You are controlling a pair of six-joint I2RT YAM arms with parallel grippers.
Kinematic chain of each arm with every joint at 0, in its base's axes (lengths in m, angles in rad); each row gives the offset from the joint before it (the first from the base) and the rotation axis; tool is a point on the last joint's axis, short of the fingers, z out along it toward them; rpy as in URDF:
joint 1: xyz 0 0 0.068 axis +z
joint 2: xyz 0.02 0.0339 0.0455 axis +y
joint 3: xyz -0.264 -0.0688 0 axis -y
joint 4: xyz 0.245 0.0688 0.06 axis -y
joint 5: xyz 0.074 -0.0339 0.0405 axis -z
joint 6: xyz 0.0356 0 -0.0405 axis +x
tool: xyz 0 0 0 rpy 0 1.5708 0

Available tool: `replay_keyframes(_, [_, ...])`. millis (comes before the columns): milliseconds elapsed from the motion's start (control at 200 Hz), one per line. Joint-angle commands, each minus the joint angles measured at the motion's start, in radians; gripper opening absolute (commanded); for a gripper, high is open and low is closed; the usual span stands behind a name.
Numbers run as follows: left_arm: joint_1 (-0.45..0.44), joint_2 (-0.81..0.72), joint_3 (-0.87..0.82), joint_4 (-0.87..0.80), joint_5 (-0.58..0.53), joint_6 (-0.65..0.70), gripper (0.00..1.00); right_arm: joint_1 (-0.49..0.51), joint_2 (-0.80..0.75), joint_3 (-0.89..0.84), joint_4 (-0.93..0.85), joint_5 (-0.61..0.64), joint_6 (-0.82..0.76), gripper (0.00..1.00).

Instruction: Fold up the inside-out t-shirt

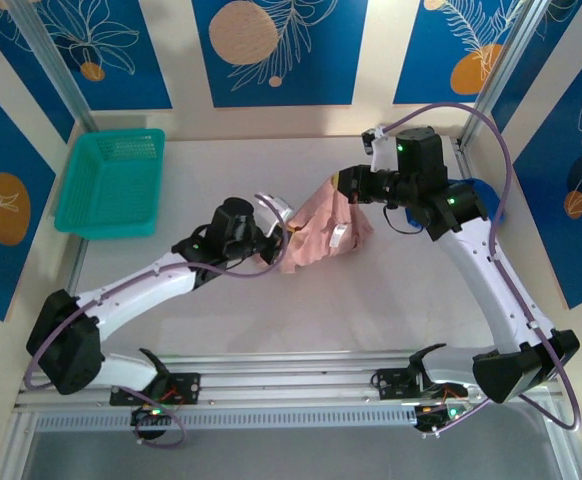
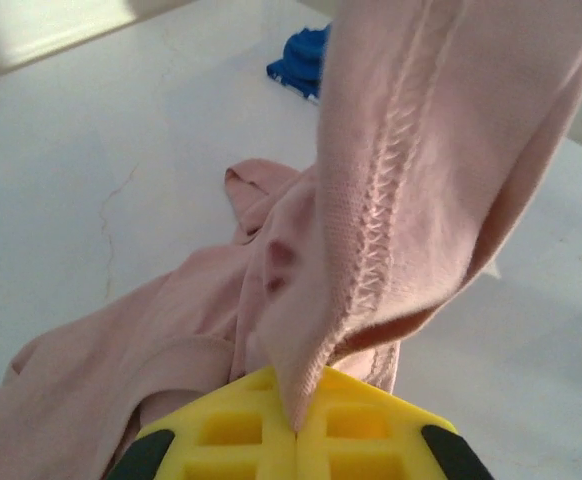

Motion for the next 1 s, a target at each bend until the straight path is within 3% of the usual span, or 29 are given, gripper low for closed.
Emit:
replay_keyframes(0, [0.028, -0.067, -0.016, 0.021, 0.098, -0.012, 0.0, 0.002, 0.024, -0.022, -0.043, 0.064, -0.055, 0.0])
replay_keyframes(200, [0.088, -0.105, -0.062, 0.038, 0.099, -0.162, 0.0, 0.035, 0.137, -0.028, -0.037, 0.066, -0.07, 0.01])
replay_keyframes(290, [0.109, -0.107, -0.071, 0.008, 0.073, -0.254, 0.0, 0.046, 0.225, 0.0, -0.043, 0.081, -0.07, 0.12])
replay_keyframes(405, [0.117, -0.105, -0.089, -0.036, 0.04, -0.358, 0.0, 0.055, 0.337, 0.057, -0.088, 0.109, -0.079, 0.35])
replay_keyframes(540, [0.117, -0.103, -0.111, -0.069, 0.001, -0.401, 0.0, 0.083, 0.283, -0.051, -0.026, 0.092, -0.095, 0.48])
replay_keyframes(735, [0.117, -0.107, -0.115, -0.08, -0.007, -0.4, 0.0, 0.198, 0.13, -0.317, 0.189, -0.03, -0.057, 0.56])
replay_keyframes(995, [0.117, -0.112, -0.105, -0.093, -0.008, -0.386, 0.0, 0.23, 0.228, -0.364, 0.338, -0.106, 0.036, 0.57])
